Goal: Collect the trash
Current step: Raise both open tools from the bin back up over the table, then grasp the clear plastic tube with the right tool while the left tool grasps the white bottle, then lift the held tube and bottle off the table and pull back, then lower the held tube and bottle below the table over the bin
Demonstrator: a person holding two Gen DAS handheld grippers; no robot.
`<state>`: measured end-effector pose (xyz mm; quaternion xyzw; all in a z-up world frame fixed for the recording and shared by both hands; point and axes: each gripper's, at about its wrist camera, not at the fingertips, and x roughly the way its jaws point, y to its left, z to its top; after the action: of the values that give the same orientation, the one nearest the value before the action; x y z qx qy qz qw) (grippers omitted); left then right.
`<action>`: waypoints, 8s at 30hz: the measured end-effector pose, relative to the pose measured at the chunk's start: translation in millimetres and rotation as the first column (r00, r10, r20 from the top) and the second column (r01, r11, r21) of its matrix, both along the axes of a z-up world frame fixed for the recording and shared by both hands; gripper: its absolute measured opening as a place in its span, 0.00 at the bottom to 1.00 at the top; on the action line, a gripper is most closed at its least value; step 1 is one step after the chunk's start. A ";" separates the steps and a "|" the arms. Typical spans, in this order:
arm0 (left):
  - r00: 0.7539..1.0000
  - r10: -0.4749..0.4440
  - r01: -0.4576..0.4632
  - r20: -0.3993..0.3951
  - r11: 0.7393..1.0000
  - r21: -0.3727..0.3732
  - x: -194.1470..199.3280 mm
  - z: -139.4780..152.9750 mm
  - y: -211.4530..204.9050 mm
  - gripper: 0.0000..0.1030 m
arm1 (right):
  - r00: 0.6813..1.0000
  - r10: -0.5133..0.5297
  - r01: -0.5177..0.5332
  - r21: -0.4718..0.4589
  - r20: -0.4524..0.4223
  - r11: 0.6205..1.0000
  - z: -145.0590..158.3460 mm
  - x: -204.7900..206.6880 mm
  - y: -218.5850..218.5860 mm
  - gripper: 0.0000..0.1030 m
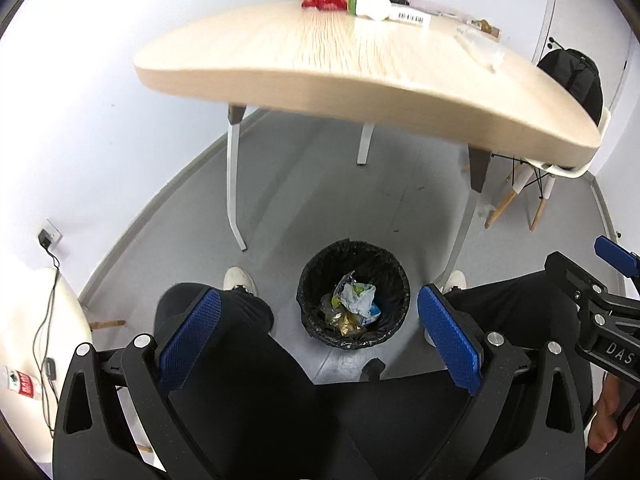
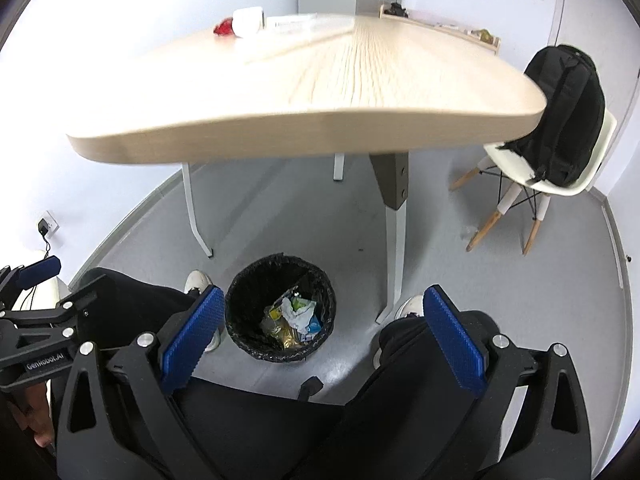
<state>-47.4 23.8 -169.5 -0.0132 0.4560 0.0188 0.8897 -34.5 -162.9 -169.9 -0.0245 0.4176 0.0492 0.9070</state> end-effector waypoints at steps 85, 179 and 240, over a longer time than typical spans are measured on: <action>0.998 0.060 -0.060 0.035 0.998 0.012 302.0 113.9 -32.3 0.55 | 1.000 0.011 -0.009 0.068 -0.026 0.998 91.8 226.6 -1.7 0.24; 0.991 -0.048 0.051 0.127 0.998 -0.023 -59.1 57.4 -14.7 0.52 | 0.985 0.143 -0.147 0.041 0.096 0.988 68.3 -85.8 -6.1 0.24; 0.978 0.037 -0.055 -0.205 0.995 -0.082 176.4 -197.0 15.1 0.49 | 0.955 0.113 -0.104 0.045 -0.276 0.994 -209.2 189.5 76.1 0.24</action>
<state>129.0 38.9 -366.6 -0.0608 0.5443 0.0207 0.8364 155.0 -86.9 -379.1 -0.0266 0.5379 0.1081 0.8356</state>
